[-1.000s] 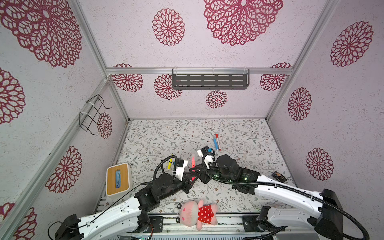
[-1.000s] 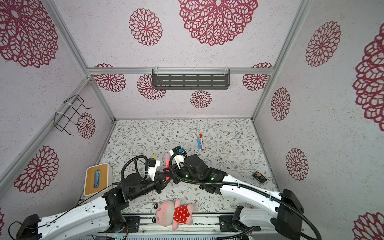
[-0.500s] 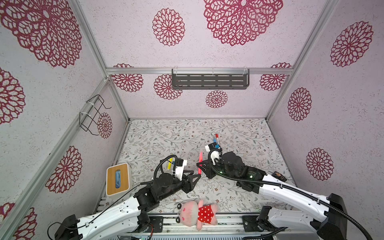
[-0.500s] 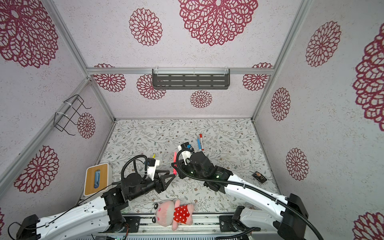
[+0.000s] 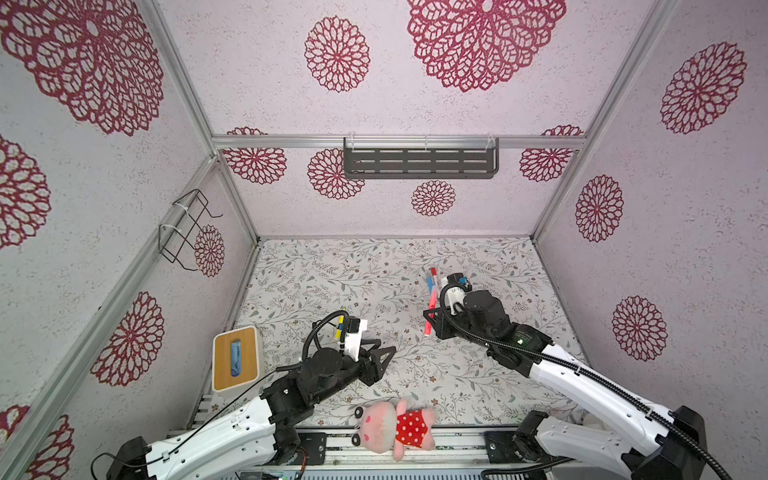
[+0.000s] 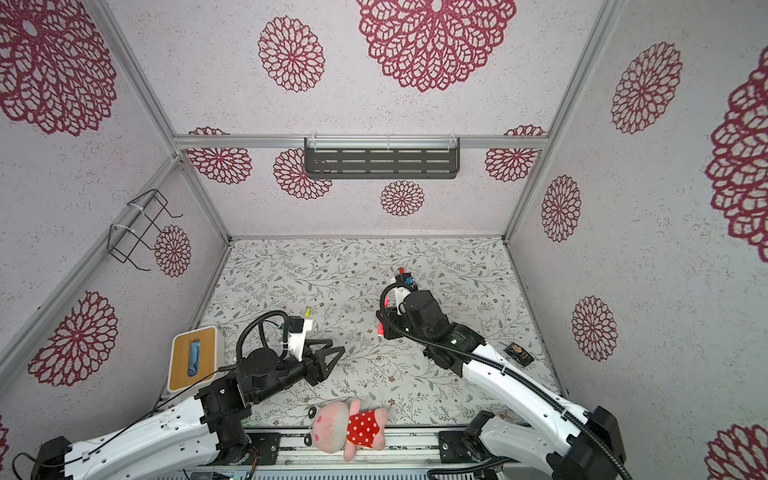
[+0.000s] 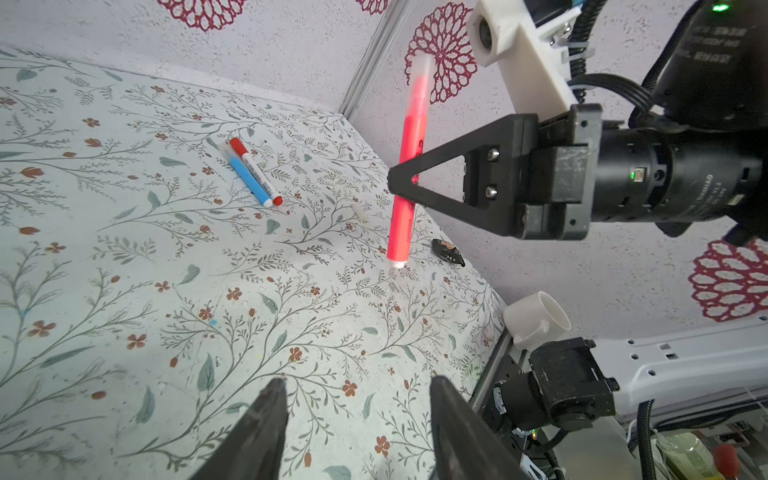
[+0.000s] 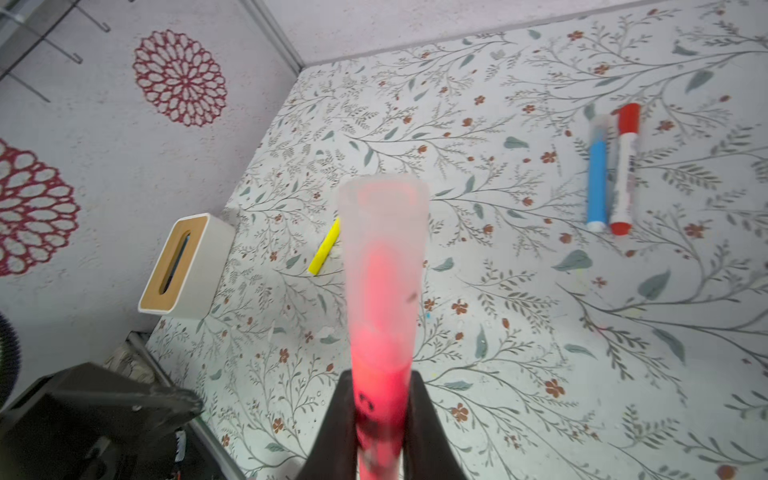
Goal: Insert the pens into the pen caps
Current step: 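Carry the capped pink highlighter with the right gripper beside the blue and red markers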
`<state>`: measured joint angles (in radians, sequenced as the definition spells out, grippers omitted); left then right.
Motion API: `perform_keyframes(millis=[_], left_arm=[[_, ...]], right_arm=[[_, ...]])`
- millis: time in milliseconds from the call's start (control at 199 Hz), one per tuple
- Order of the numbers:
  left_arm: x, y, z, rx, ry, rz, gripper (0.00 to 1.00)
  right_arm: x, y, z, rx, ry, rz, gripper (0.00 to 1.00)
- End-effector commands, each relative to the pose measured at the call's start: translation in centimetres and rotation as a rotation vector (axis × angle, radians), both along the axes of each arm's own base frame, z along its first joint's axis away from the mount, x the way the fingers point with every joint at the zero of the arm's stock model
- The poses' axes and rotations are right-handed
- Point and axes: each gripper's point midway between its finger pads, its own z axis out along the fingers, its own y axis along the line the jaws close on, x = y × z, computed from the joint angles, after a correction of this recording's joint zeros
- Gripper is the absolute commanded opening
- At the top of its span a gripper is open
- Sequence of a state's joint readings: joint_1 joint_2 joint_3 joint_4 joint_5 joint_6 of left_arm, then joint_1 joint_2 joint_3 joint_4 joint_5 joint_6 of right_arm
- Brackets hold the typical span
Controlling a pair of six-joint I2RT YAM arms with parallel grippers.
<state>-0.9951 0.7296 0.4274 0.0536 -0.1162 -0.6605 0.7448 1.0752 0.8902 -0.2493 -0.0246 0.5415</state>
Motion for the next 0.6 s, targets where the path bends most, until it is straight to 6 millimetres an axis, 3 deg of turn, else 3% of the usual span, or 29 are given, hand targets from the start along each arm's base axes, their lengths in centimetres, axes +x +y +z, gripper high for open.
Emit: perform_keyframes(millis=[0, 287, 599], left_arm=[[0.2, 0.6, -0.1, 0.008, 0.008, 0.04, 0.57], [0.7, 2.2, -0.9, 0.048, 0.026, 0.117, 0.57], [0.8, 3.3, -1.1, 0.054, 0.015, 0.149, 0.57]], right_arm=[[1.1, -1.2, 0.4, -0.018, 0.015, -0.036, 0.03], [4.4, -4.4, -2.3, -0.117, 0.103, -0.126, 0.03], [7.9, -6.3, -4.7, -0.253, 0.166, -0.174, 0.02]])
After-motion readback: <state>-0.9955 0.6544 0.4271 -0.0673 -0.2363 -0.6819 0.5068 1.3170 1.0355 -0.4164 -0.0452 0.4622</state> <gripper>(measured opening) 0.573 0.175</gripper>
